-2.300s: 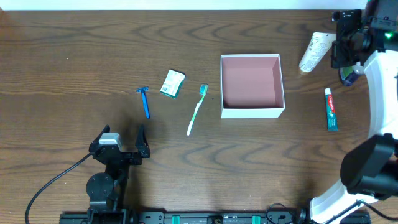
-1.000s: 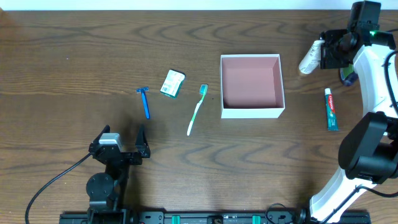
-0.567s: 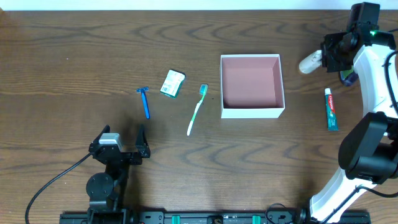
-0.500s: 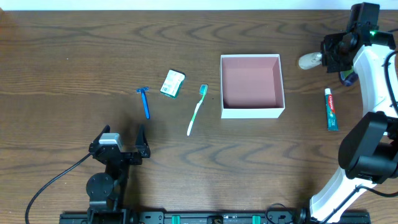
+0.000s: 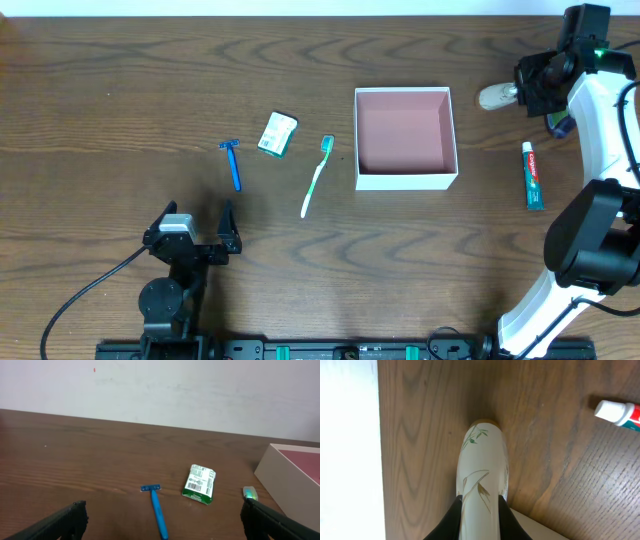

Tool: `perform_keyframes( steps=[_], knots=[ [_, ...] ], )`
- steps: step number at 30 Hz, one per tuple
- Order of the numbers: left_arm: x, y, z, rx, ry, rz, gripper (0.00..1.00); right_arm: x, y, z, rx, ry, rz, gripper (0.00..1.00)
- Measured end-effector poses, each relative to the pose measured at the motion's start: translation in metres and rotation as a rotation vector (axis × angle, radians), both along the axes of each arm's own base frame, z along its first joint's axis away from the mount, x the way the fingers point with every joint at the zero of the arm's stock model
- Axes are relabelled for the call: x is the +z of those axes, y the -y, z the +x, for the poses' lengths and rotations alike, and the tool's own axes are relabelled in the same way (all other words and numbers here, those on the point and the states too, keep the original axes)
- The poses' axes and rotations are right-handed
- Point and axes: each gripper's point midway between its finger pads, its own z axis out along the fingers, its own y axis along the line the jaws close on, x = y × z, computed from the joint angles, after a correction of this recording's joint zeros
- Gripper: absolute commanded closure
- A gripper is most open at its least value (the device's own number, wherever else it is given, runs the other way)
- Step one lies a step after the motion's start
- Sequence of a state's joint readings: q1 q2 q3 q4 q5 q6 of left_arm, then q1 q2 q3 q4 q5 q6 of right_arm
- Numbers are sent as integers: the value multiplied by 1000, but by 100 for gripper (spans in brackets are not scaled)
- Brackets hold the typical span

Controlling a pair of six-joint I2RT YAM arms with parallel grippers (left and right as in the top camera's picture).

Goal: Pack container
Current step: 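Lower the right gripper over the Pantene tube and grasp it, then lift the tube and carry it over the white box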

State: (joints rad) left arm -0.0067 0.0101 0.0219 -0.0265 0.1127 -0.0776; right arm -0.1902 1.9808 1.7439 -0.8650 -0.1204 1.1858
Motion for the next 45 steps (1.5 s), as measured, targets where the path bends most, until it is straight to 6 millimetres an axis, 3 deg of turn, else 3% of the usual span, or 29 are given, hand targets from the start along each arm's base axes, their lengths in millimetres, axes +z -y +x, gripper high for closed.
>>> perform_keyframes(
  steps=[2, 5, 10, 13, 15, 17, 19, 22, 28, 38, 45],
  knots=[
    [0, 0, 0, 0, 0, 0, 2, 7, -2, 3, 39, 19, -9, 99],
    [0, 0, 0, 0, 0, 0, 2, 34, -6, 9, 102, 86, -25, 99],
    [0, 0, 0, 0, 0, 0, 2, 123, -21, 3, 214, 286, -56, 99],
    [0, 0, 0, 0, 0, 0, 2, 184, -38, -17, 292, 420, -98, 99],
    [0, 0, 0, 0, -1, 0, 2, 215, -53, -35, 348, 482, -128, 99],
    [0, 0, 0, 0, 0, 0, 2, 239, -75, -57, 433, 527, -157, 99],
    [0, 0, 0, 0, 0, 0, 2, 251, -97, -77, 521, 545, -176, 99],
    [0, 0, 0, 0, 0, 0, 2, 249, -132, -105, 673, 515, -205, 99],
    [0, 0, 0, 0, 0, 0, 2, 212, -170, -130, 871, 358, -273, 99],
    [0, 0, 0, 0, 0, 0, 2, 172, -203, -120, 1007, 239, -354, 99],
    [0, 0, 0, 0, 0, 0, 2, 120, -214, -100, 1045, 98, -355, 99]
  ],
)
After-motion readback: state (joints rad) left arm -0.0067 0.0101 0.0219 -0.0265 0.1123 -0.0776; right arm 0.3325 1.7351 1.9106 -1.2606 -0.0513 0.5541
